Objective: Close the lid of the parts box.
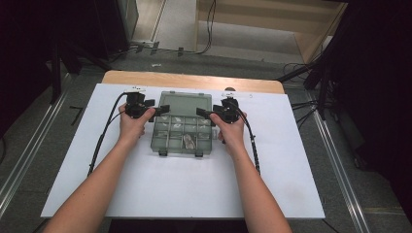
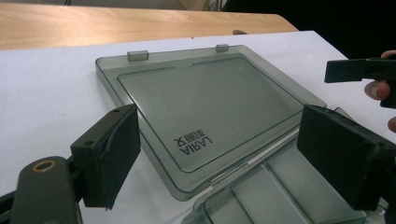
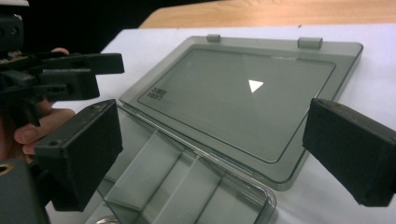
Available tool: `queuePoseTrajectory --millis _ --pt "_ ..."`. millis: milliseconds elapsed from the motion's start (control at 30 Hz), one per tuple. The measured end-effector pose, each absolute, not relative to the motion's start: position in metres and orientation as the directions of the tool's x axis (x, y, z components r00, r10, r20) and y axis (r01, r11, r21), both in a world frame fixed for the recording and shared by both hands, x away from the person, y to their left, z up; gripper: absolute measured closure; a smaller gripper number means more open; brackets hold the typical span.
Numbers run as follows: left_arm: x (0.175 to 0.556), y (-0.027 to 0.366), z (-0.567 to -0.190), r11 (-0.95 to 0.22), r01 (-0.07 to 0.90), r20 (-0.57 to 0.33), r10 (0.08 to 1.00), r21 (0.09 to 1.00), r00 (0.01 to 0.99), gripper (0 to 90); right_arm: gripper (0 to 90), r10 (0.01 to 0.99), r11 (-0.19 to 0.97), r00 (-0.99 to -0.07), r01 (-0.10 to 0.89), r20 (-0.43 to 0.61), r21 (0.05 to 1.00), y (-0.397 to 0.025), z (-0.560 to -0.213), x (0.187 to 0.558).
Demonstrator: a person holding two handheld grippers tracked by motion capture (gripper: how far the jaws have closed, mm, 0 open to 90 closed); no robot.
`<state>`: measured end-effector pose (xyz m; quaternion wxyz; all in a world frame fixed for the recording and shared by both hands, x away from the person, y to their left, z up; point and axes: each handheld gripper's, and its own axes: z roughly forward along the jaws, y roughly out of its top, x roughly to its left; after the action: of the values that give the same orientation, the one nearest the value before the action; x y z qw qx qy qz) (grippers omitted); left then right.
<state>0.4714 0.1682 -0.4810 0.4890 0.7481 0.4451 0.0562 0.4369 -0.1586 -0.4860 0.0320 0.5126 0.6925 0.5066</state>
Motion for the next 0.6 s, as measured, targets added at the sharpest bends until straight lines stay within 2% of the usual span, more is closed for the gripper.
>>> queuePoseTrajectory --millis 167,233,367,400,600 --pt "0.475 0.168 -0.485 -0.11 0.645 -0.367 0.746 0.756 0.557 21.7 13.7 0.776 -0.055 -0.414 0.707 0.476 0.705 -0.162 -0.492 0.442" --pt "0.475 0.167 -0.487 -0.114 0.653 -0.365 0.752 0.749 0.549 24.7 21.4 0.782 -0.071 -0.387 0.725 0.49 0.685 -0.164 -0.495 0.444" --pt "0.475 0.163 -0.49 -0.115 0.669 -0.372 0.756 0.734 0.538 28.9 25.6 0.802 -0.083 -0.343 0.747 0.489 0.66 -0.165 -0.502 0.447" --pt "0.475 0.162 -0.491 -0.112 0.672 -0.374 0.759 0.732 0.533 30.3 31.1 0.806 -0.092 -0.329 0.752 0.492 0.653 -0.164 -0.505 0.448" --pt "0.477 0.161 -0.494 -0.097 0.692 -0.385 0.772 0.715 0.505 31.7 33.1 0.821 -0.084 -0.315 0.758 0.477 0.646 -0.158 -0.507 0.451"
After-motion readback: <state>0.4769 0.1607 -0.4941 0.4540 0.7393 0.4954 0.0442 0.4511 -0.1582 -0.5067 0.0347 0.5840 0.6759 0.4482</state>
